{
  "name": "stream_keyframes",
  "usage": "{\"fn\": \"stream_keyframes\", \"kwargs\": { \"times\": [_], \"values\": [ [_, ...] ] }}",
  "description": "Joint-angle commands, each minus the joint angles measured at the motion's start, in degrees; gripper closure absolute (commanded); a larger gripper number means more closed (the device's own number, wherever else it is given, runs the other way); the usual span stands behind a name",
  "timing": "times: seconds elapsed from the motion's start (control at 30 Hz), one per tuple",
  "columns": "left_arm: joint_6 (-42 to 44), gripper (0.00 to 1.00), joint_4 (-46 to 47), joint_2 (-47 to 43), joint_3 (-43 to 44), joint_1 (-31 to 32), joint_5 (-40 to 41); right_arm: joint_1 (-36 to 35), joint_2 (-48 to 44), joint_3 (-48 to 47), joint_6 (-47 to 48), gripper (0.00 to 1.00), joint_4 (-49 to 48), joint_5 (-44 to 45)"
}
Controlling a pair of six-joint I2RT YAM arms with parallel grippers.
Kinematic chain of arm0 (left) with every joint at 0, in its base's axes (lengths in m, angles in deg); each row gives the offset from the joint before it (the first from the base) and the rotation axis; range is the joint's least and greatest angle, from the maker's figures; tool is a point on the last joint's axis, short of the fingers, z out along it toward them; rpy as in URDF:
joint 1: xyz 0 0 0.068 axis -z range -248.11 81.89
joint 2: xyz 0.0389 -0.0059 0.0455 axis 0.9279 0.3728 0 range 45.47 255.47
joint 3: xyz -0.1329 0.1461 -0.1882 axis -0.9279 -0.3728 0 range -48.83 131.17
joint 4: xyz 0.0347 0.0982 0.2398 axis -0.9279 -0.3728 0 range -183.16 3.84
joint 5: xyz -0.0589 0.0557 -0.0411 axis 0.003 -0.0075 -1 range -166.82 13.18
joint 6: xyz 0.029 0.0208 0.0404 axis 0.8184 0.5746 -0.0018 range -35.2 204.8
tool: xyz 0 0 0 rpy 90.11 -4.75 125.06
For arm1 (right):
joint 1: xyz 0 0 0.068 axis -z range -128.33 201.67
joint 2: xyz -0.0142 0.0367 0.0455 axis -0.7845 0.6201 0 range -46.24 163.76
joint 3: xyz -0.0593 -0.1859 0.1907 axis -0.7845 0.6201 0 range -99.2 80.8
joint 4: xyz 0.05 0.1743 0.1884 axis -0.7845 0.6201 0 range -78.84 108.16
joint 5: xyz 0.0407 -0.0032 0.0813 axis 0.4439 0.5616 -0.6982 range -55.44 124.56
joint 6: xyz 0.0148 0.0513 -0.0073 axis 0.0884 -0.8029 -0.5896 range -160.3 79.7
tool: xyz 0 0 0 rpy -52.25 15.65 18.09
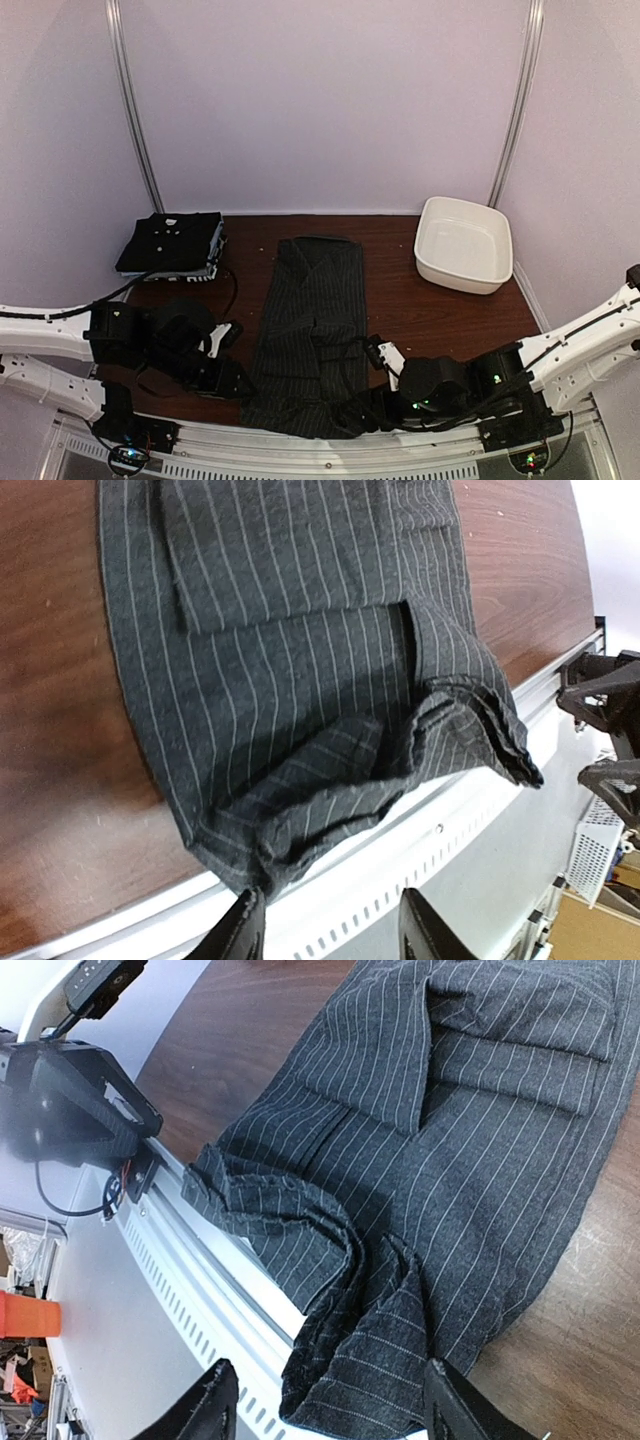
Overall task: Fold and stack the long sleeve shirts
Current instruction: Flatten out the crumpled shirt at the center of the board.
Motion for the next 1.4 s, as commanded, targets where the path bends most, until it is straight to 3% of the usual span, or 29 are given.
{"fn": "stream_keyframes", "kwargs": {
  "times": [0.0, 0.23, 0.5, 0.7, 0.9, 1.1, 1.2, 1.37],
  "values": [
    [5.55, 0.53, 3.29, 6.28, 3.99, 0.15, 3.55, -0.11, 4.48, -5.61, 0.77, 0.38, 7.09, 6.09],
    [9.77, 0.54, 9.88, 19.86, 8.28, 0.0, 3.03, 0.13, 12.07, -10.9, -0.3, 0.53, 10.4, 7.92],
    [11.18, 0.59, 17.58, 26.58, 7.42, 0.75, -8.31, -0.05, 16.96, -11.8, 1.96, 0.54, 8.27, 0.88],
    [9.33, 0.62, 18.69, 25.07, 5.29, 9.29, -17.1, -2.74, 16.91, -10.48, 4.48, 0.58, 7.2, -4.11],
    [2.15, 0.63, 16.8, 19.71, 0.21, 15.52, -17.26, -5.46, 13.11, -7.13, 4.58, 0.58, 6.72, -6.85],
    [-1.09, 0.58, 12.59, 8.85, 0.72, 15.37, -11.4, -6.02, 7.39, -5.11, 3.36, 0.57, 9.16, -4.02],
    [-0.82, 0.55, 10.14, 6.52, 2.35, 13.66, -7.59, -5.56, 4.89, -5.95, 3.46, 0.47, 10.62, 0.12],
    [2.93, 0.54, 7.42, 6.01, 3.24, 4.74, -3.24, 1.49, 4.47, -7.34, 4.44, 0.44, 10.77, 1.17]
  ]
}}
